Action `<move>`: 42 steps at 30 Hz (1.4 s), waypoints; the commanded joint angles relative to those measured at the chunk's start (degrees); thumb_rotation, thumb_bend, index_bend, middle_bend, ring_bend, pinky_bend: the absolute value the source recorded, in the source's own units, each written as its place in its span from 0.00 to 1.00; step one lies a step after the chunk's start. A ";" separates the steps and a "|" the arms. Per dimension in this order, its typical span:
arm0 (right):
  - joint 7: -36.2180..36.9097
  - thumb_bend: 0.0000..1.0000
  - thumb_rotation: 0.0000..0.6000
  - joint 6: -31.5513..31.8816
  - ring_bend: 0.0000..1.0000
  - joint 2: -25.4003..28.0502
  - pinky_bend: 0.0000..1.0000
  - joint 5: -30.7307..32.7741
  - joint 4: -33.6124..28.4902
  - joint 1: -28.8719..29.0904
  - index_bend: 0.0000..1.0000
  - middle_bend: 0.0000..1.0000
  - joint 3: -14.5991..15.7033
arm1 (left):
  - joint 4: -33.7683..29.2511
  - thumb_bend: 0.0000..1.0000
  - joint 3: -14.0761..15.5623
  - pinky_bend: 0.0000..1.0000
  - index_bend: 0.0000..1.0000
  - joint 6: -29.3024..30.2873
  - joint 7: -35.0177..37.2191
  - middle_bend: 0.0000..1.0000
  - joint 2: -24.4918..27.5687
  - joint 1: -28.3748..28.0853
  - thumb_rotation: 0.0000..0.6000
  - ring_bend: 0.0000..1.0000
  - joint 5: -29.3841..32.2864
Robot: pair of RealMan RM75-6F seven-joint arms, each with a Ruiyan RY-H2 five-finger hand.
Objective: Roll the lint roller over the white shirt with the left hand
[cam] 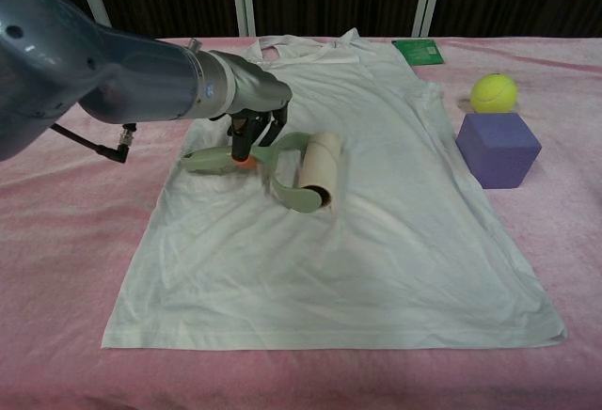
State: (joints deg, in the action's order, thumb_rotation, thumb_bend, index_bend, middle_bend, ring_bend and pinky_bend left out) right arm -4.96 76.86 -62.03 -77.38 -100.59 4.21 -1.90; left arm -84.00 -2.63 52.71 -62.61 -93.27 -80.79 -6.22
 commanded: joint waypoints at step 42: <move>0.01 0.28 1.00 -0.23 0.15 0.03 0.15 0.35 -0.28 -0.03 0.04 0.00 0.05 | -1.24 0.56 -1.45 0.70 0.69 0.58 1.45 0.67 -0.33 -0.82 1.00 0.53 -2.46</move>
State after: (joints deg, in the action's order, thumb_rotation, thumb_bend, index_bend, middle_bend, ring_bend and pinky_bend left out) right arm -4.94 76.63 -62.00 -77.03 -100.86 4.18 -1.86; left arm -85.56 -3.73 52.99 -60.72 -93.13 -81.17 -9.28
